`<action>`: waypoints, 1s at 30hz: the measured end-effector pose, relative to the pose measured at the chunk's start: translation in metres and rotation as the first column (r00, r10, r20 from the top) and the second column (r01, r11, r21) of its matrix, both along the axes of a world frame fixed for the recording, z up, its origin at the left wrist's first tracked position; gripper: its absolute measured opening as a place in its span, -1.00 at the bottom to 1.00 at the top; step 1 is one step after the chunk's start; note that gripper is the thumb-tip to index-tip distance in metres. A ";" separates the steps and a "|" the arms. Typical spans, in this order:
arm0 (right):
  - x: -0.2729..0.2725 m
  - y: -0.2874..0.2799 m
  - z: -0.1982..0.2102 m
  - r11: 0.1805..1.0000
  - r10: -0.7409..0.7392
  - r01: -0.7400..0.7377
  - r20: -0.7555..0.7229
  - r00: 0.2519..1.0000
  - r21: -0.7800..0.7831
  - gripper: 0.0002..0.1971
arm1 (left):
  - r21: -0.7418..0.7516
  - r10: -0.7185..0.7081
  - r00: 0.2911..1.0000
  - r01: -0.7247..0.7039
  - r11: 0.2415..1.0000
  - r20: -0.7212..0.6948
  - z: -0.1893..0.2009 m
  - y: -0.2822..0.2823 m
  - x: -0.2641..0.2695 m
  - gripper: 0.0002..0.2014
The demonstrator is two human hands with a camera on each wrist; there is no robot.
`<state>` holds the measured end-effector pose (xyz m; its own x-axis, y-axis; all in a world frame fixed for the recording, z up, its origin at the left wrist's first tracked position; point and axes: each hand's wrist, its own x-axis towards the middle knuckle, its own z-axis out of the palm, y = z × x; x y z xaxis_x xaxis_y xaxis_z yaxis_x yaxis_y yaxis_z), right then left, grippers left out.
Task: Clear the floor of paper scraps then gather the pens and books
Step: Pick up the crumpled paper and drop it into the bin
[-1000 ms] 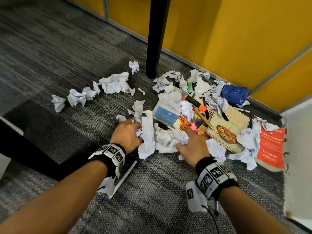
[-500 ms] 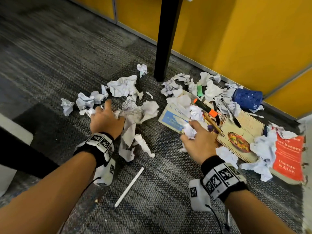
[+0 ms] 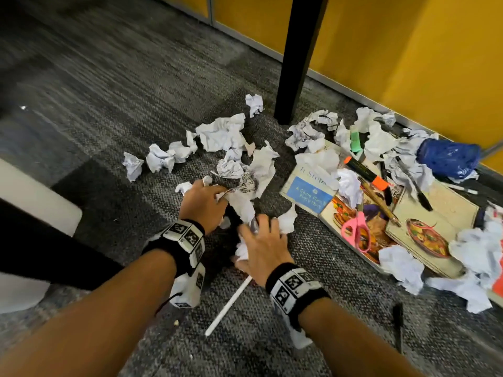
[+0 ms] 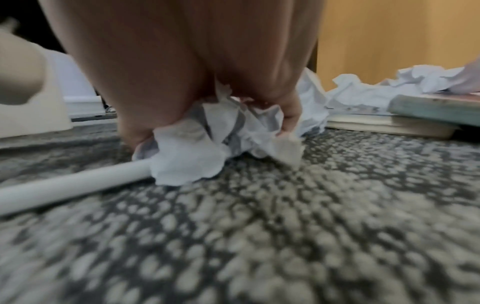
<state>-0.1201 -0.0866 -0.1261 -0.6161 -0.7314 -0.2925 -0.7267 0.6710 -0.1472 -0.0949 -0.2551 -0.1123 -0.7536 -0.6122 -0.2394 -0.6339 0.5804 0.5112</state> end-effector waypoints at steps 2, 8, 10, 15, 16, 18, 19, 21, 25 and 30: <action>-0.015 0.010 -0.002 0.999 -0.034 0.037 0.078 0.996 -0.032 -0.43 | -0.019 0.010 1.000 -0.010 1.000 -0.022 0.007 -0.001 0.004 -0.67; -0.050 0.063 0.030 0.932 -0.202 0.274 0.286 0.937 -0.238 -0.63 | -0.057 -0.082 0.992 0.076 0.995 -0.094 0.067 0.021 0.035 -0.65; -0.050 0.072 0.055 0.856 -0.221 0.342 0.323 0.920 -0.387 -0.69 | -0.057 -0.155 0.982 0.150 0.987 -0.111 0.092 0.033 0.053 -0.63; -0.023 0.071 0.144 0.780 -0.065 0.223 0.279 0.958 -0.585 -0.82 | -0.101 -0.291 0.941 0.277 0.956 -0.173 0.158 0.052 0.114 -0.54; -0.013 0.066 0.163 0.773 0.003 0.172 0.276 0.961 -0.610 -0.82 | -0.107 -0.291 0.942 0.276 0.955 -0.170 0.172 0.053 0.126 -0.54; 0.011 0.055 0.197 0.757 0.129 0.062 0.241 0.962 -0.651 -0.81 | -0.115 -0.285 0.939 0.267 0.957 -0.190 0.198 0.052 0.149 -0.54; 0.024 0.049 0.213 0.737 0.182 0.010 0.213 0.960 -0.676 -0.81 | -0.114 -0.289 0.933 0.269 0.956 -0.217 0.212 0.051 0.161 -0.54; 0.052 0.037 0.243 0.666 0.271 -0.061 0.164 0.949 -0.744 -0.80 | -0.081 -0.285 0.912 0.274 0.958 -0.294 0.244 0.046 0.184 -0.65; 0.112 0.017 0.297 0.501 0.357 -0.102 0.098 0.929 -0.859 -0.78 | 0.023 -0.237 0.864 0.275 0.961 -0.445 0.306 0.034 0.231 -0.92; 0.178 -0.034 0.333 0.353 0.470 -0.167 0.020 0.882 -0.921 -0.75 | 0.036 -0.160 0.791 0.224 0.974 -0.591 0.360 -0.008 0.287 -0.80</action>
